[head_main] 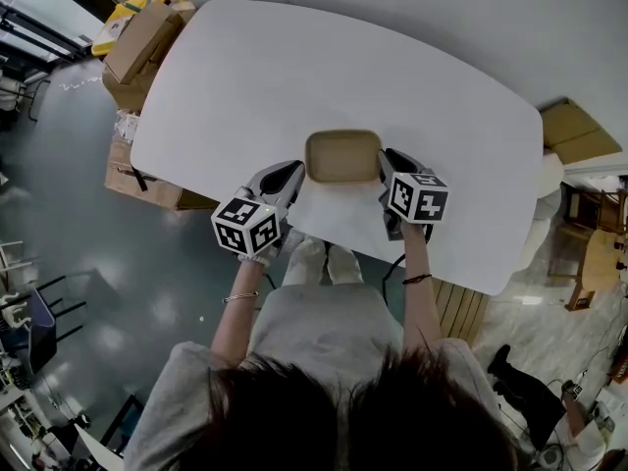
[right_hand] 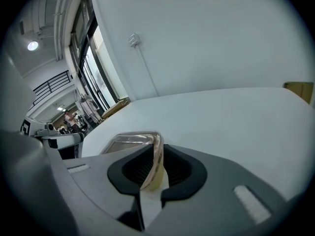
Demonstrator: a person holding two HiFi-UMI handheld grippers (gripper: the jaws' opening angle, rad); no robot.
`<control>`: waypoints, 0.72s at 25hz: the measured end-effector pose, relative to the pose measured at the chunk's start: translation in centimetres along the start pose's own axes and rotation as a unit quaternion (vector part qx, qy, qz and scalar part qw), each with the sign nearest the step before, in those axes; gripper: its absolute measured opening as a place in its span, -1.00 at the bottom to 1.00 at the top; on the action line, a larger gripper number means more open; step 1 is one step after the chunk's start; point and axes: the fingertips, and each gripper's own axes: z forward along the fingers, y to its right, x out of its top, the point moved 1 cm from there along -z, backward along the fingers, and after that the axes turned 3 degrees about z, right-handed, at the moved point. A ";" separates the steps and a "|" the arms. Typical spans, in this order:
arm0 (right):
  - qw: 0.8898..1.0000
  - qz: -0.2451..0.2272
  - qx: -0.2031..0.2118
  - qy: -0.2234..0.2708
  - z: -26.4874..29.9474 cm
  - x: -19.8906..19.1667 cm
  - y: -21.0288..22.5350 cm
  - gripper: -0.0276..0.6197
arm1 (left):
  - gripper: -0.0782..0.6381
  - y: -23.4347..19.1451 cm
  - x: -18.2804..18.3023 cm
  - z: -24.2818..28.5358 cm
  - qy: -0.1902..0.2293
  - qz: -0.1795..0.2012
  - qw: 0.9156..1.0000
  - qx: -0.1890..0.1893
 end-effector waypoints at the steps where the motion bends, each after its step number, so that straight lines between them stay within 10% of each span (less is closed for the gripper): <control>1: 1.000 0.000 -0.002 -0.002 0.0 -0.1 0.1 -0.68 | -0.81 0.0 -0.1 0.0 -0.001 0.000 1.000 0.001; 18: 0.999 0.041 -0.021 0.011 0.4 0.2 0.3 -0.79 | -0.81 -0.7 -0.3 -0.4 0.000 -0.009 1.000 0.008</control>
